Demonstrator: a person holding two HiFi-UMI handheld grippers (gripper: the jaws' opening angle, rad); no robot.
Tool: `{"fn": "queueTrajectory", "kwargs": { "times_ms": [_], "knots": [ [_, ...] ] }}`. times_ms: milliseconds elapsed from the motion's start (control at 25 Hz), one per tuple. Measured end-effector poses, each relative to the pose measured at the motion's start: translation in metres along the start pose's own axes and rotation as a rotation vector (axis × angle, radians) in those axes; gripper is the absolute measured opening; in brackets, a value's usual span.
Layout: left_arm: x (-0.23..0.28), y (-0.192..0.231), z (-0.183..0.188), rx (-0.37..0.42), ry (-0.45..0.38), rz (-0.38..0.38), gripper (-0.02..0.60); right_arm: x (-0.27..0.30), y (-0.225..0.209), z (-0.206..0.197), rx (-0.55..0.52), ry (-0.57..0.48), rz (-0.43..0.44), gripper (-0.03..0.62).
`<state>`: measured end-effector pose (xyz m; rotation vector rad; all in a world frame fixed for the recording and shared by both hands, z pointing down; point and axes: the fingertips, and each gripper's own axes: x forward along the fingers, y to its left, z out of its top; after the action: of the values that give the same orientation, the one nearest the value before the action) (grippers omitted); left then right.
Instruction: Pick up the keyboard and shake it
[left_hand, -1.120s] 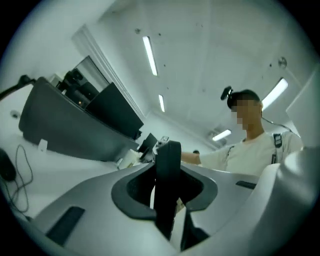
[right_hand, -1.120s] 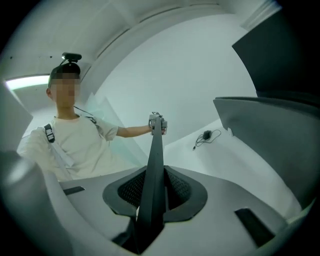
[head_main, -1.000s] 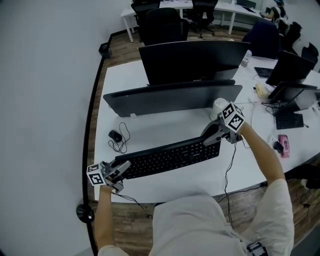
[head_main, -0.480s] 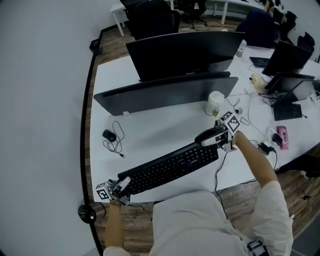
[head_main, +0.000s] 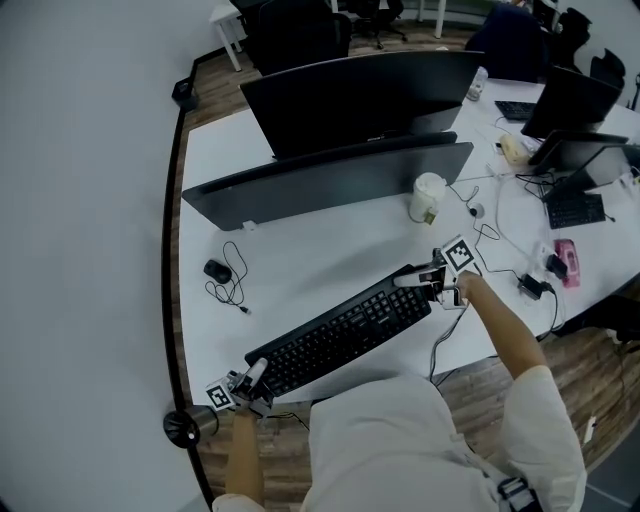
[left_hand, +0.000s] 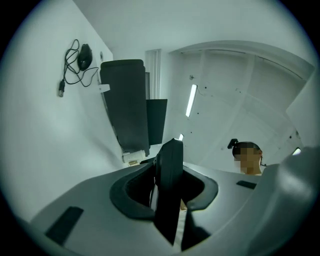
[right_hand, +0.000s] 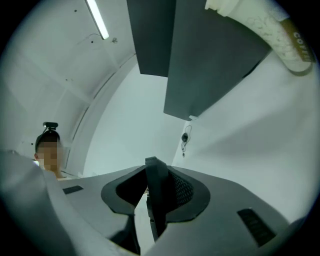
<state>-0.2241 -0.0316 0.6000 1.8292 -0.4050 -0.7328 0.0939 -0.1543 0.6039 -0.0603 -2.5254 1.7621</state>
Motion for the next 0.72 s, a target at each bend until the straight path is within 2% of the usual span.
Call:
{"fn": "queueTrajectory", "kwargs": {
  "times_ms": [120, 280, 720],
  "knots": [
    [0.002, 0.024, 0.007, -0.070, 0.007, 0.065, 0.124, -0.004, -0.021, 0.003, 0.057, -0.042, -0.077, 0.144],
    [0.011, 0.042, 0.018, -0.132, 0.038, 0.112, 0.123, -0.009, -0.035, 0.006, 0.110, -0.092, -0.117, 0.144],
    [0.028, 0.044, 0.032, -0.155, 0.108, 0.129, 0.123, -0.019, -0.037, 0.004, 0.129, -0.165, -0.151, 0.144]
  ]
}}
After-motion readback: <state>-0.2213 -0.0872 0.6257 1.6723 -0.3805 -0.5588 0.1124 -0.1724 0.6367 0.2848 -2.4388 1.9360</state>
